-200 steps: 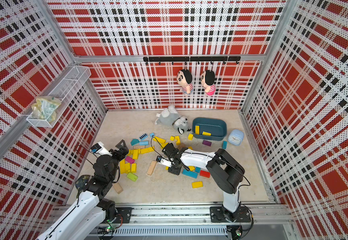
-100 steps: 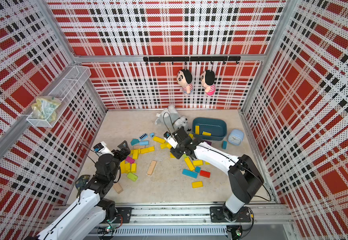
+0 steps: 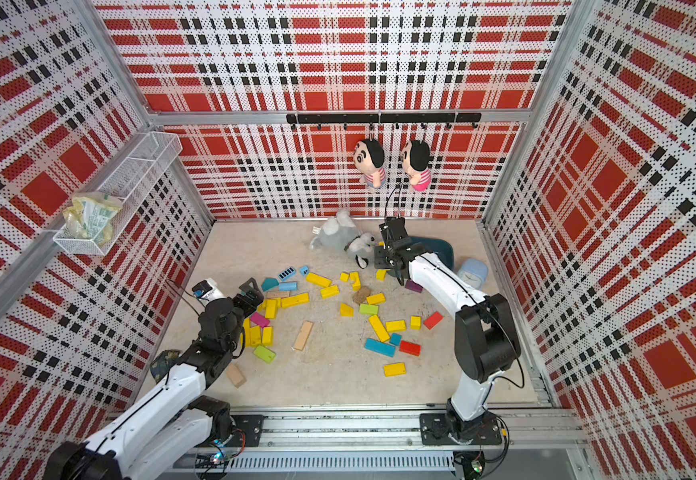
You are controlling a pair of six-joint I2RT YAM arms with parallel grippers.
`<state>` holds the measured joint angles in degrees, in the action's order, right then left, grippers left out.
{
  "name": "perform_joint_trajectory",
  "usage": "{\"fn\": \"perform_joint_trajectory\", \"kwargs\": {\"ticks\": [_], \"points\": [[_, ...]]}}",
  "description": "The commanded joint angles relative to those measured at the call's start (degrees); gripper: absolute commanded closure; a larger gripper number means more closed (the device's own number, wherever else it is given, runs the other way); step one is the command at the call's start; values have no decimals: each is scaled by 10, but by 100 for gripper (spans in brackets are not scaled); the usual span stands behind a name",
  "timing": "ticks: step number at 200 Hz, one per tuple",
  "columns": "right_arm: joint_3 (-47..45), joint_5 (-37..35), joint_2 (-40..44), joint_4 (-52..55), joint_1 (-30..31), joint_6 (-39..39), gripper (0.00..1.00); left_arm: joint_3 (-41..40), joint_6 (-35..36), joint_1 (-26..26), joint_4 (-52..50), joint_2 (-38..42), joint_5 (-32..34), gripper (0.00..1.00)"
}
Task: Pick out the yellow building blocks
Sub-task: Place the building block in the storage box.
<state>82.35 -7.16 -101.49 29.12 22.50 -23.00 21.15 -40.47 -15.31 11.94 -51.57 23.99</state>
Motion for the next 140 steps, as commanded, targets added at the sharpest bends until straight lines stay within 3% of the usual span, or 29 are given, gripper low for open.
{"fn": "perform_joint_trajectory", "kwargs": {"ticks": [1, 79, 140], "points": [[38, -13, -39, 9, -25, -32, 100, 26, 5, -8, 36, -34, -5, 0], [137, -10, -164, 21, -85, -18, 100, 94, 6, -48, 49, -158, -1, 0], [162, -10, -224, 23, -105, -11, 97, 132, 13, -66, 33, -215, -3, 0]]}}
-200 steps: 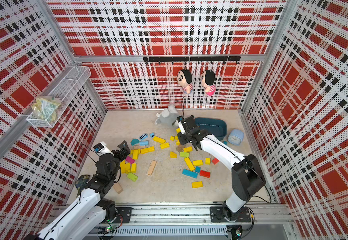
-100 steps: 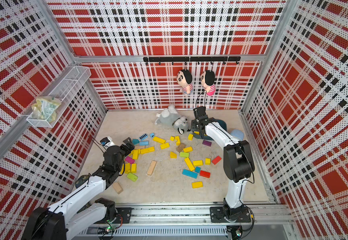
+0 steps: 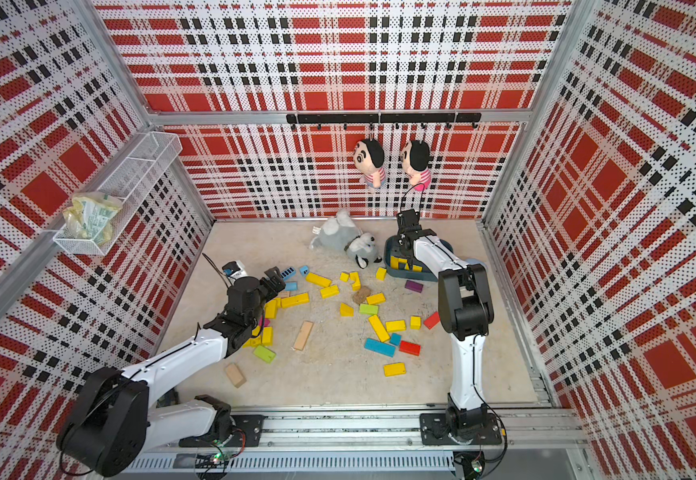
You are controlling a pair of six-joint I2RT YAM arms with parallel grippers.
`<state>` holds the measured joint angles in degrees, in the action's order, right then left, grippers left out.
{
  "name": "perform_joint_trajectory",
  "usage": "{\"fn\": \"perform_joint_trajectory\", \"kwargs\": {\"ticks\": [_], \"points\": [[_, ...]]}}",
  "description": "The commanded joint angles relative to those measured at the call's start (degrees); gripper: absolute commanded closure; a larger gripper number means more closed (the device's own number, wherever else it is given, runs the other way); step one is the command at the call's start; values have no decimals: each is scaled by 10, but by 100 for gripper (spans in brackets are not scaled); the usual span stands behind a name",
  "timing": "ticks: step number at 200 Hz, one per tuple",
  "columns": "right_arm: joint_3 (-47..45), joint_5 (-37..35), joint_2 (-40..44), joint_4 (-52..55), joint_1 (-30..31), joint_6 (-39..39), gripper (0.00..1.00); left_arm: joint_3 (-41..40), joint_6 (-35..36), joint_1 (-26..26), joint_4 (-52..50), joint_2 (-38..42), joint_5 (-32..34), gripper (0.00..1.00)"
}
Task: Pick out the yellow building blocks
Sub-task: Place the building block in the storage box.
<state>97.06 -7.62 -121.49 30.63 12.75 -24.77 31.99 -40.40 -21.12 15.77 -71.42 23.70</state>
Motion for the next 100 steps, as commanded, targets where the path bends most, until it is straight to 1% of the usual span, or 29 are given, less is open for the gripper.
{"fn": "perform_joint_trajectory", "kwargs": {"ticks": [1, 22, 50, 64, 82, 100], "points": [[15, -6, -25, 8, -8, 7, 97, 24, 13, -8, -7, -18, 0, 0], [16, -2, -37, 7, -13, 8, 95, 36, 16, -11, -22, -31, -1, 0], [19, 7, -51, 2, -19, 10, 87, 49, 9, -11, -38, -50, -7, 0], [22, 13, -57, 3, -20, 13, 81, 59, 8, -12, -46, -61, -10, 0], [23, 15, -59, 4, -22, 18, 71, 73, 8, -12, -59, -76, -12, 0], [23, 18, -55, 5, -23, 26, 63, 84, 8, -15, -67, -88, -16, 1]]}}
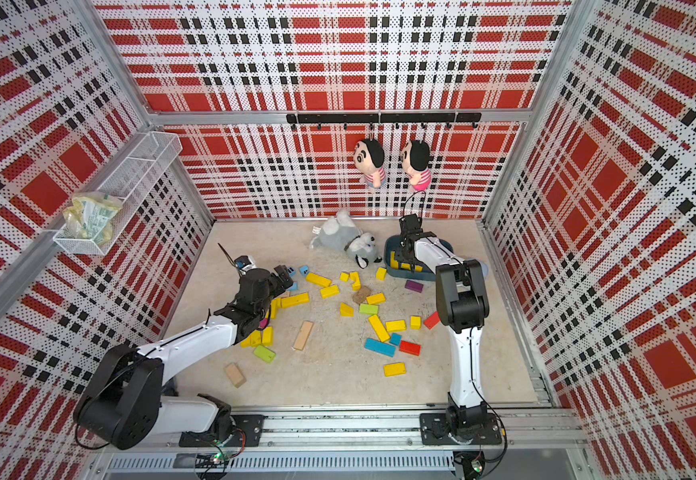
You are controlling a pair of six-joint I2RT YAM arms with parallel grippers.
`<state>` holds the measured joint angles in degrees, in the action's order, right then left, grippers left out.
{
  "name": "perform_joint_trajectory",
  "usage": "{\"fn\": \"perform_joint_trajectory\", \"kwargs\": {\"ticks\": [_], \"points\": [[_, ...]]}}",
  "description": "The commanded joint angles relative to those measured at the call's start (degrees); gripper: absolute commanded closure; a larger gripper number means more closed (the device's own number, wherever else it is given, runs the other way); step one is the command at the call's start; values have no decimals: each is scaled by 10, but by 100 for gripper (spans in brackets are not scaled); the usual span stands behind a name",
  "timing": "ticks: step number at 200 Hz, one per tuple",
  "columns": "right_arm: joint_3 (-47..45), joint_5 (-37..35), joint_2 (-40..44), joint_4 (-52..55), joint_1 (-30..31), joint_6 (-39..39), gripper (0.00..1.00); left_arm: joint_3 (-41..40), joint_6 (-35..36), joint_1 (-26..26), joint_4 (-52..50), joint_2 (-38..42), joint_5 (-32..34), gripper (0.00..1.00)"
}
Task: Pick out the yellow building blocks
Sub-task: Place the building block in the storage box, then pick up the building block from the center of the board.
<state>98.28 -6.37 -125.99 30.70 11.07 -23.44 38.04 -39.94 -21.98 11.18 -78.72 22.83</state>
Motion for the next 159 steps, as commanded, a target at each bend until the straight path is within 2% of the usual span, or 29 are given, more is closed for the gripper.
{"fn": "perform_joint_trajectory", "kwargs": {"ticks": [1, 39, 55, 108, 159], "points": [[10, 5, -9, 4, -6, 13, 62, 23, 3, -7, -21, -16, -7, 1], [0, 14, 35, -7, -6, 38, 45, 37, 1, -14, -27, -33, -12, 1], [-1, 25, 51, 1, -5, 54, 41, 42, 1, -16, -27, -38, -13, 1], [-53, 115, 104, -20, 32, 61, 39, 57, 1, -23, -26, -58, -15, 1], [-77, 196, 85, -28, 53, 39, 41, 63, 1, -33, -25, -64, -16, 1]]}}
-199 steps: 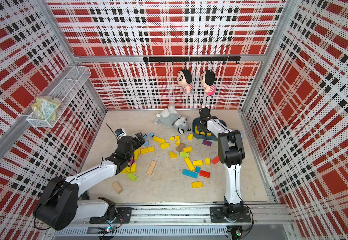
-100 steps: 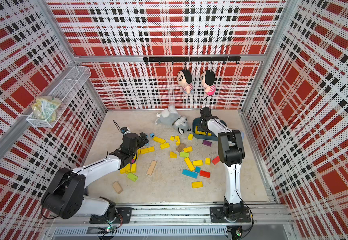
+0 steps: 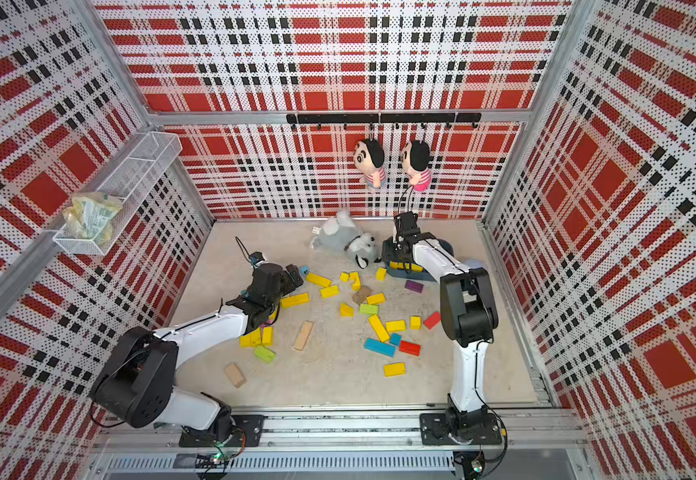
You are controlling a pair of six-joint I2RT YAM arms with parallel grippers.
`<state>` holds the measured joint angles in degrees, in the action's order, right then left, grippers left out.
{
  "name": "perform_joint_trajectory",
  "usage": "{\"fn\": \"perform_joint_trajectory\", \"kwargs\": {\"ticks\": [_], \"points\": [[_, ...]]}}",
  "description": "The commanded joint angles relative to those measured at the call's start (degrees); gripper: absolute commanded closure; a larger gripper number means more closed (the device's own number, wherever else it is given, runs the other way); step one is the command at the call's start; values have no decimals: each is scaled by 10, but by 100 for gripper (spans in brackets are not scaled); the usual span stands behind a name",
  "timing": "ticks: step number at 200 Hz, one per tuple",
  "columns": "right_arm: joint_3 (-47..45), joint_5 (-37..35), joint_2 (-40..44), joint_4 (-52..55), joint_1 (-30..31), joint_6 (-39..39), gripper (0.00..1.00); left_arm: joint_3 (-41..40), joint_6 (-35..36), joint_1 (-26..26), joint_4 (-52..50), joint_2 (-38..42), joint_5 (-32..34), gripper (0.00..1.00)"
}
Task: Pick out the yellow building blocks
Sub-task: Pick up the building block from the center of the board.
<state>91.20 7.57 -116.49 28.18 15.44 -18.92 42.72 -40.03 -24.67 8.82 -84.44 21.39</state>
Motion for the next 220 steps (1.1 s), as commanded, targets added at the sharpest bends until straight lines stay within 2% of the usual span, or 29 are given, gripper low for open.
{"fn": "perform_joint_trajectory", "kwargs": {"ticks": [1, 58, 85, 100, 129, 172, 196, 220], "points": [[-6, 58, -10, -2, 10, -7, 41, 16, 2, -6, -2, -7, -2, 1], [-38, 164, 0, -9, 32, -8, 45, 19, 19, -11, -8, -5, 1, 1], [-59, 164, 19, -14, 41, -10, 46, 46, 60, -12, -60, -19, 11, 1], [-66, 139, 38, -15, 41, -11, 46, 78, 123, -13, -104, -39, 1, 2], [-70, 79, 89, -14, 39, 0, 42, 144, 274, -13, -178, -83, -26, 12], [-104, -4, 169, -2, 29, 21, 41, 217, 497, -6, -228, -150, -94, 19], [-144, -22, 211, -6, 23, 22, 41, 266, 579, -5, -276, -198, -111, 24], [-172, -34, 237, 0, 21, 23, 41, 304, 617, -4, -315, -238, -103, 27]]}}
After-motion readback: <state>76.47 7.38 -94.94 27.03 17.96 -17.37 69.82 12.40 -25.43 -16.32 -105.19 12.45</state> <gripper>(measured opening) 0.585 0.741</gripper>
